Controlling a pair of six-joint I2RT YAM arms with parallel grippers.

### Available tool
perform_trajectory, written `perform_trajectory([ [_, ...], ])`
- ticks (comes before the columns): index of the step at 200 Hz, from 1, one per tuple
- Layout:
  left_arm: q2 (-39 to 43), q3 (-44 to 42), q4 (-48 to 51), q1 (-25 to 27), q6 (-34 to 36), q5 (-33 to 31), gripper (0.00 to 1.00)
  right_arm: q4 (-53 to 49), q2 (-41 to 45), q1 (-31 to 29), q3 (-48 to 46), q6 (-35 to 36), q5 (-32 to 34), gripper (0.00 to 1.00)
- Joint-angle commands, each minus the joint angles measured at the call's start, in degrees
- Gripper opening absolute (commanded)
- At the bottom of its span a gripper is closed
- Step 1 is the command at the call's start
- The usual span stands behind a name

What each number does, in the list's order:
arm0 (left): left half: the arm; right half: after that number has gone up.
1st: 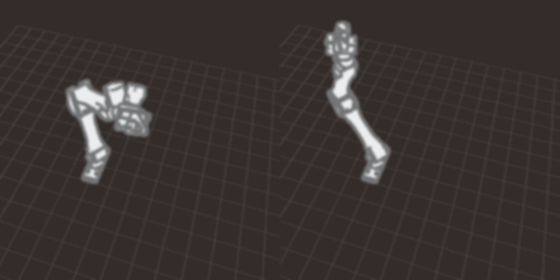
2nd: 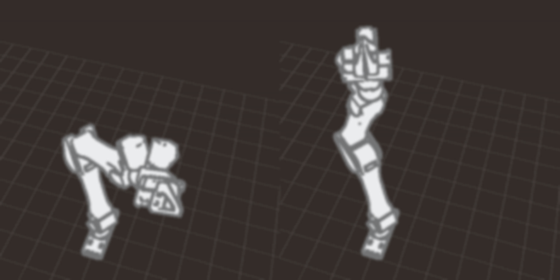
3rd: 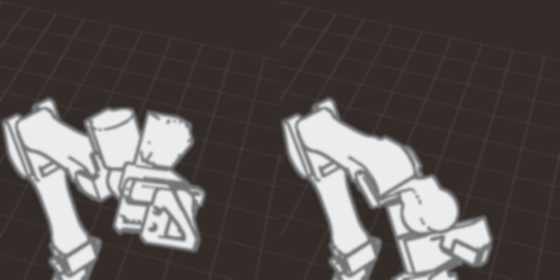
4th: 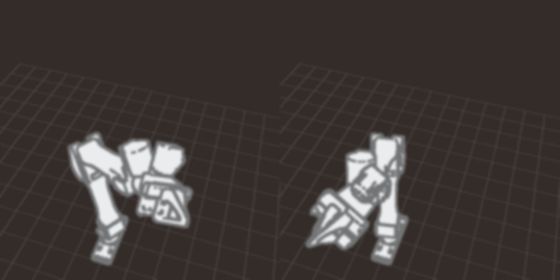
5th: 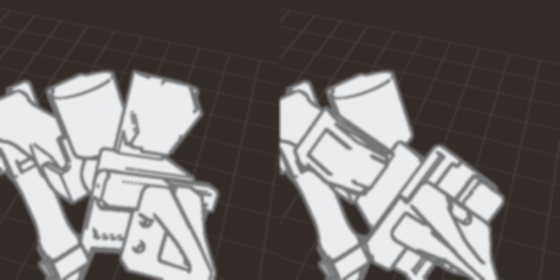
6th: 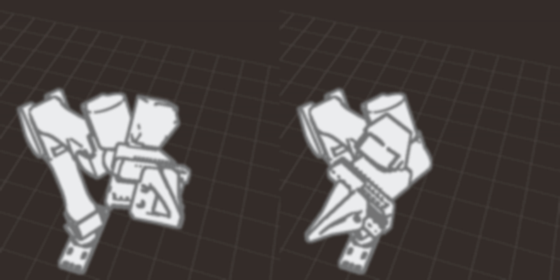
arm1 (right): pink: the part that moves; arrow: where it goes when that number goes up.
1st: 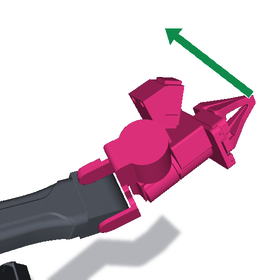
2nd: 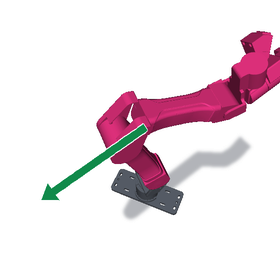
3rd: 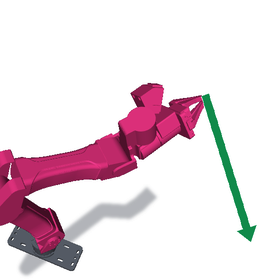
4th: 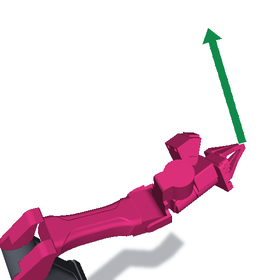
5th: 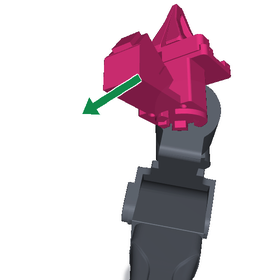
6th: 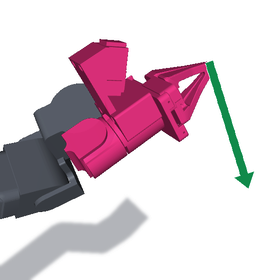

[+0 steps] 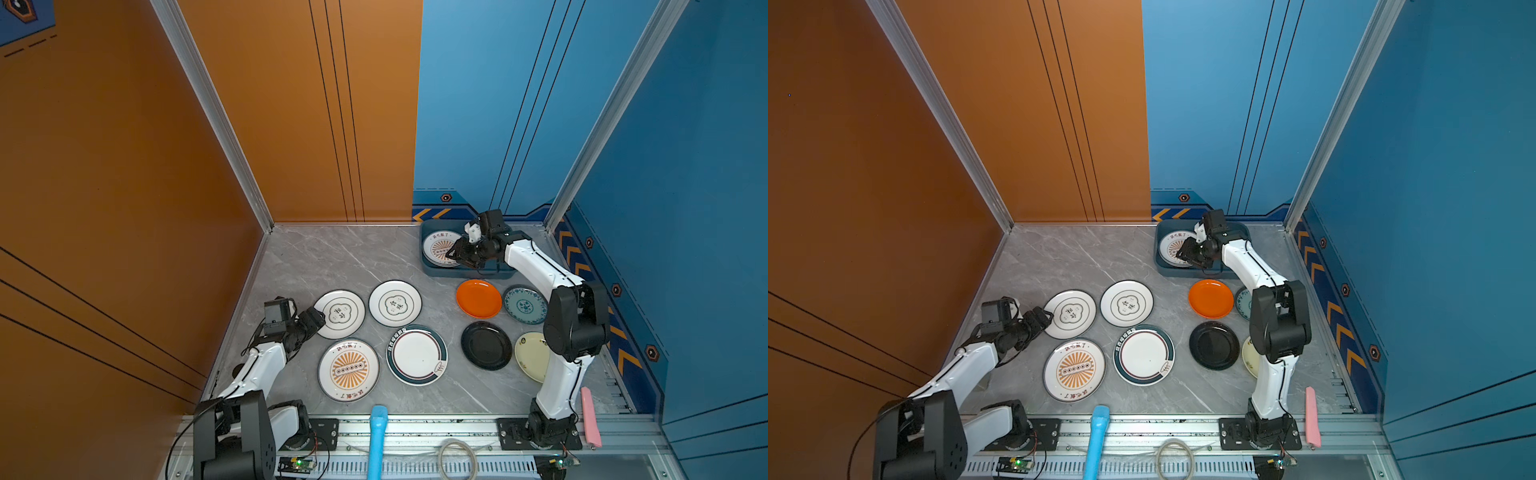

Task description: Place the plates into the plastic bin on the countertop

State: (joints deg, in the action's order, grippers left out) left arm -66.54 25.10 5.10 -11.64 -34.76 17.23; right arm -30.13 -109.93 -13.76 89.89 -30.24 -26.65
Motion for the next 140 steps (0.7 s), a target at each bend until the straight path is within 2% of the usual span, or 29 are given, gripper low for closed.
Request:
perform_trajectory([
  [1,-2.22,-1.03,-3.72,-0.32,-0.85,1.28,0.80,5.37,4.28,-1.59,-2.36,-2.27,-2.52,0.48],
  [69,-7.56,-2.53,-9.72,0.52,-2.91,1.39,0.72,8.97,5.27,-1.89,-6.36,-3.98,-3.16,0.47],
  [111,-12.62,-4.24,-16.05,0.73,-4.91,3.57,0.59,10.18,5.69,-1.97,-7.40,-4.74,-3.61,0.47],
  [140,-12.32,-5.31,-17.59,0.40,-5.74,4.39,0.48,10.20,6.02,-1.89,-7.89,-4.65,-3.58,0.47],
])
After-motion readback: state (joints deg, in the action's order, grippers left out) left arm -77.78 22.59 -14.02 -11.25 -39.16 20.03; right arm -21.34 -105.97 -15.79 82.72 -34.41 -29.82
